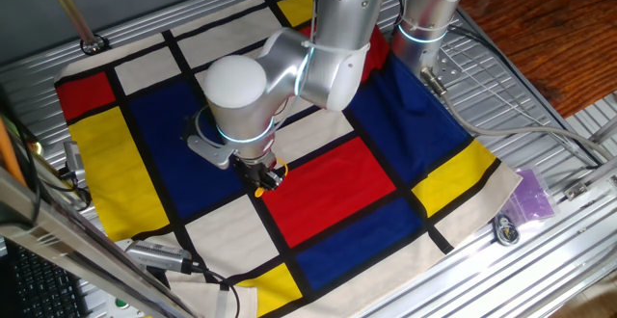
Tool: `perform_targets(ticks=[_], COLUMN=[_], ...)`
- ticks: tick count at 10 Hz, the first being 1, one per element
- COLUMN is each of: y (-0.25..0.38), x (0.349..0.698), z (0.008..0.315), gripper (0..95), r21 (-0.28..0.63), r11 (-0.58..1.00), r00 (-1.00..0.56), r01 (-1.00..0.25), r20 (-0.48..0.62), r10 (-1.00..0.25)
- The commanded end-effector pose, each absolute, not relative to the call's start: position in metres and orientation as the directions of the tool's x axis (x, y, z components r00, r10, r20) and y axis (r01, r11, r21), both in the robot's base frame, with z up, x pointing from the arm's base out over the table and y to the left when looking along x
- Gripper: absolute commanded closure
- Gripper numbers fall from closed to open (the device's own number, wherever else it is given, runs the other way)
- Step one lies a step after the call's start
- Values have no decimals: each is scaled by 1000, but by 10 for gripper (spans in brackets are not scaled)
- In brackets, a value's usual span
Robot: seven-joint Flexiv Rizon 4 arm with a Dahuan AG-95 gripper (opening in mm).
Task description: Attach the bubble ring to the ball
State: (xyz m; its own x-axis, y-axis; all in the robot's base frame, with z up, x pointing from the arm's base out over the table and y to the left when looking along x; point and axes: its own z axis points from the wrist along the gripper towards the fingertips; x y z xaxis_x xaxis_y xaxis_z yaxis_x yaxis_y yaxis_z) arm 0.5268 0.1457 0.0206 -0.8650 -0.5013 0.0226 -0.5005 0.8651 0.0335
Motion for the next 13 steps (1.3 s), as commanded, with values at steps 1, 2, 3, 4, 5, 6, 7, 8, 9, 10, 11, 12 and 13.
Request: perform_targets(ticks=[1, 2, 3, 4, 5, 6, 7, 8, 9, 10, 11, 12, 13], y=[137, 129, 123, 117, 110, 106, 100, 94, 90, 86, 84, 82, 80], x=[534, 540, 542, 542, 541, 540, 538, 536, 535, 533, 533, 532, 532], z=[36, 44, 49, 53, 57, 59, 61, 60, 58, 55, 53, 50, 48], gripper=[950, 950, 950, 950, 950, 950, 950, 950, 950, 950, 950, 950, 950], r21=[44, 46, 48, 50, 53, 53, 52, 52, 52, 51, 50, 49, 48], r11=[845, 829, 816, 809, 801, 797, 792, 788, 785, 782, 780, 777, 774], r00=[-845, -828, -816, -808, -800, -796, -791, -787, -784, -781, -778, -776, -773], r01=[-533, -558, -576, -586, -597, -602, -608, -613, -617, -621, -624, -628, -631], r20=[35, 34, 36, 39, 42, 44, 47, 46, 46, 44, 42, 40, 39], r10=[-534, -559, -577, -588, -599, -604, -610, -615, -619, -623, -626, -630, -633])
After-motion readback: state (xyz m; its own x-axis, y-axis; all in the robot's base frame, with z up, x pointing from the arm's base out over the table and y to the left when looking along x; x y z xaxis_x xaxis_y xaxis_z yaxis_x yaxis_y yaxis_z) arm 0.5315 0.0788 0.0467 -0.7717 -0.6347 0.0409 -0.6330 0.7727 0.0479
